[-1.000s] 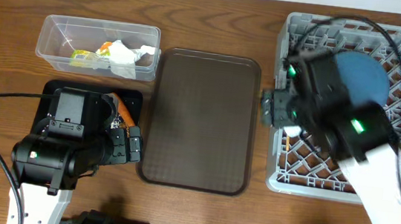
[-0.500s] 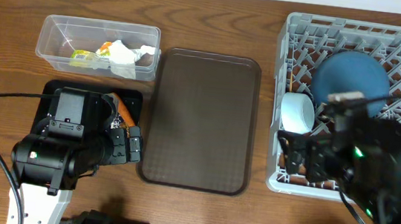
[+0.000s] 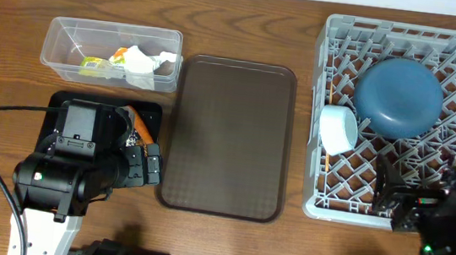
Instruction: Sort waste into correct bins and load items into the dishwasher rack
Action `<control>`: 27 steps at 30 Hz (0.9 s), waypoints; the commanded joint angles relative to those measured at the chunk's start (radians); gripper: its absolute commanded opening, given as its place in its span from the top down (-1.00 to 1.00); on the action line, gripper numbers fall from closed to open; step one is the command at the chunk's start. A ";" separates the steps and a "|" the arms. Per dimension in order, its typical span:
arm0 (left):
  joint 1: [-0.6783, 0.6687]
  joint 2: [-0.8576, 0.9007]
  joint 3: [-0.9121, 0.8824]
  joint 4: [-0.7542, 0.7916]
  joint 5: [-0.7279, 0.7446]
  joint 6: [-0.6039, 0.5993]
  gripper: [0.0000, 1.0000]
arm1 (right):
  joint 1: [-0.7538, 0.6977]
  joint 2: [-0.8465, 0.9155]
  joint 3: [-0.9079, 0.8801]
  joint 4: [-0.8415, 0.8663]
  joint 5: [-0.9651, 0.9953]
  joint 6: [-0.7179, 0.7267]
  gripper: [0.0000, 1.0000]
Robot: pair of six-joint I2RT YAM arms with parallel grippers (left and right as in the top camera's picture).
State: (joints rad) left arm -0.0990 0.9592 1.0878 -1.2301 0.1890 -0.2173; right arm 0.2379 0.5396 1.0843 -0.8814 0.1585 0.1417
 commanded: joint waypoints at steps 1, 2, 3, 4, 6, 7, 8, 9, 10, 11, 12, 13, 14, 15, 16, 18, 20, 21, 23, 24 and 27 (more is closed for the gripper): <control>0.002 0.000 0.005 -0.004 0.009 -0.010 -0.96 | -0.106 -0.104 -0.203 0.086 -0.119 -0.038 -0.98; 0.002 0.000 0.005 -0.004 0.010 -0.010 -0.96 | -0.120 -0.131 -0.248 0.113 -0.127 -0.038 -0.98; 0.002 0.000 0.005 -0.003 0.009 -0.010 -0.96 | -0.135 -0.170 -0.307 0.145 -0.137 -0.037 -0.99; 0.002 0.000 0.005 -0.003 0.009 -0.010 -0.96 | -0.145 -0.198 -0.347 0.165 -0.141 -0.034 -0.98; 0.002 0.000 0.005 -0.004 0.010 -0.010 -0.96 | -0.166 -0.281 -0.446 0.196 -0.140 -0.031 -0.98; 0.002 0.000 0.005 -0.004 0.009 -0.010 -0.96 | -0.172 -0.315 -0.484 0.199 -0.140 -0.031 -0.99; 0.002 0.000 0.005 -0.003 0.009 -0.010 -0.96 | -0.177 -0.354 -0.527 0.201 -0.140 -0.031 -0.99; 0.002 0.000 0.005 -0.003 0.009 -0.010 -0.96 | -0.181 -0.390 -0.567 0.208 -0.140 -0.031 -0.98; 0.002 0.000 0.005 -0.003 0.010 -0.010 -0.95 | -0.183 -0.419 -0.600 0.223 -0.140 -0.031 -0.99; 0.002 0.000 0.005 -0.004 0.009 -0.010 -0.96 | -0.185 -0.451 -0.636 0.248 -0.140 -0.031 -0.99; 0.002 0.000 0.005 -0.003 0.009 -0.010 -0.96 | -0.186 -0.480 -0.672 0.281 -0.139 -0.031 -0.98; 0.002 0.000 0.005 -0.003 0.009 -0.010 -0.96 | -0.186 -0.504 -0.702 0.311 -0.138 -0.031 -0.98; 0.002 0.000 0.005 -0.004 0.009 -0.010 -0.96 | -0.186 -0.529 -0.737 0.344 -0.137 -0.031 -0.99; 0.002 0.000 0.005 -0.003 0.009 -0.010 -0.96 | -0.187 -0.537 -0.760 0.368 -0.137 -0.031 -0.99; 0.002 0.000 0.005 -0.003 0.009 -0.010 -0.96 | -0.187 -0.532 -0.787 0.401 -0.137 -0.031 -0.99; 0.002 0.000 0.005 -0.004 0.009 -0.010 -0.96 | -0.187 -0.534 -0.838 0.457 -0.137 -0.031 -0.98; 0.002 0.000 0.005 -0.004 0.010 -0.010 -0.96 | -0.187 -0.534 -0.889 0.524 -0.137 -0.031 -0.98; 0.002 0.000 0.005 -0.004 0.009 -0.010 -0.96 | -0.187 -0.534 -0.912 0.560 -0.137 -0.031 -0.98; 0.002 0.000 0.005 -0.003 0.010 -0.010 -0.95 | -0.187 -0.534 -0.961 0.652 -0.137 -0.031 -0.98; 0.002 0.000 0.005 -0.003 0.009 -0.010 -0.96 | -0.187 -0.534 -0.982 0.689 -0.137 -0.031 -0.99; 0.002 0.000 0.005 -0.004 0.009 -0.010 -0.96 | -0.187 -0.534 -1.044 0.793 -0.137 -0.031 -0.98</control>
State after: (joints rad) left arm -0.0990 0.9596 1.0870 -1.2308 0.1890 -0.2173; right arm 0.0795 0.0116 0.0780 -0.1204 0.0261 0.1211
